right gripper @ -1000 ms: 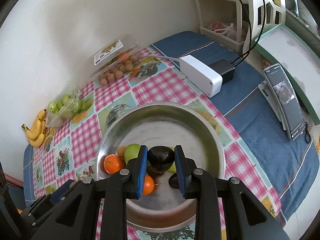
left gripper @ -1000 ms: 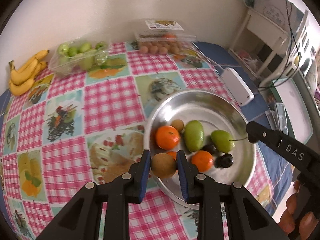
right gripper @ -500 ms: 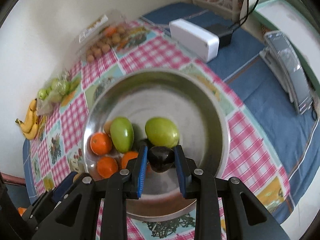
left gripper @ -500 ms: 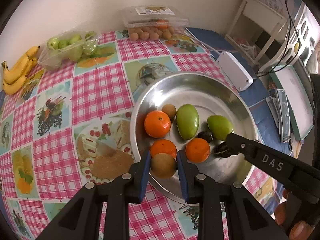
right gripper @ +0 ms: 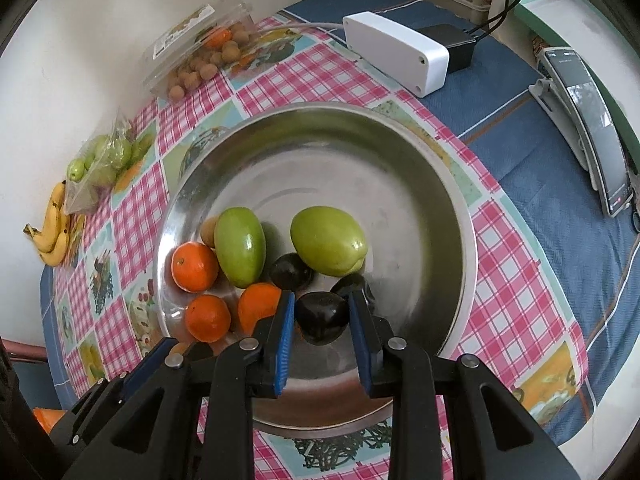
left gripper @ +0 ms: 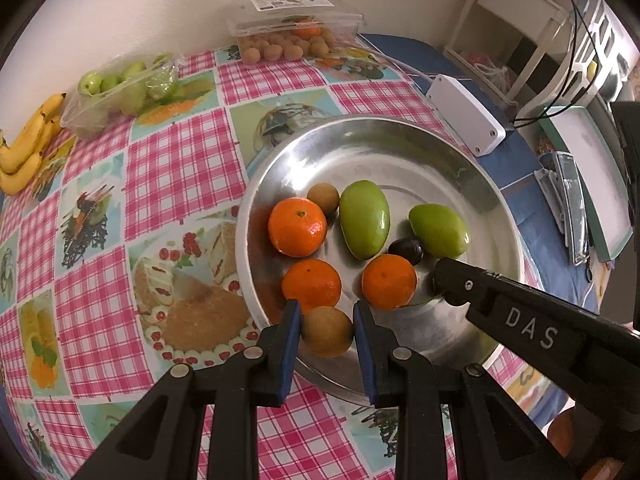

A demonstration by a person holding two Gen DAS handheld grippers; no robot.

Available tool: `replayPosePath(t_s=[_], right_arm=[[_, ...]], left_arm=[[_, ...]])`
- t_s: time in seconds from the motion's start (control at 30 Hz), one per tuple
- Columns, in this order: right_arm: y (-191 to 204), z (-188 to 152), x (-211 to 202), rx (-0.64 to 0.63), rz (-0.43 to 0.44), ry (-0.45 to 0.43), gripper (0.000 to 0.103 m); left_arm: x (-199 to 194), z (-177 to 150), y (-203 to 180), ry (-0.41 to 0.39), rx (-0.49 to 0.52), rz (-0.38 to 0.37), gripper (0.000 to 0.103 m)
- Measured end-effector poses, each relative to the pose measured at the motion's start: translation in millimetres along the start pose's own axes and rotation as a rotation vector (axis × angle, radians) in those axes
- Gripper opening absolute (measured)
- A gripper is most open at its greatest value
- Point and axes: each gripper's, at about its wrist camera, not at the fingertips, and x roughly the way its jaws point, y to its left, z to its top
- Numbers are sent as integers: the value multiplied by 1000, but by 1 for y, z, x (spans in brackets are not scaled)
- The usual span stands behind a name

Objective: Organize fruits
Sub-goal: 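Open the left tool to drop the kiwi while the right tool drops the plum into the bowl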

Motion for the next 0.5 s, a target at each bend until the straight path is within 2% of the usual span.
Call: replayPosePath(t_s=[0.17, 0.5], right_arm=[[4, -3, 8, -30, -8, 36, 29], [5, -5, 9, -44, -7, 48, 30]], left_arm=[[4, -3, -3, 13, 13, 6, 29], [9, -3, -9, 20, 27, 13, 29]])
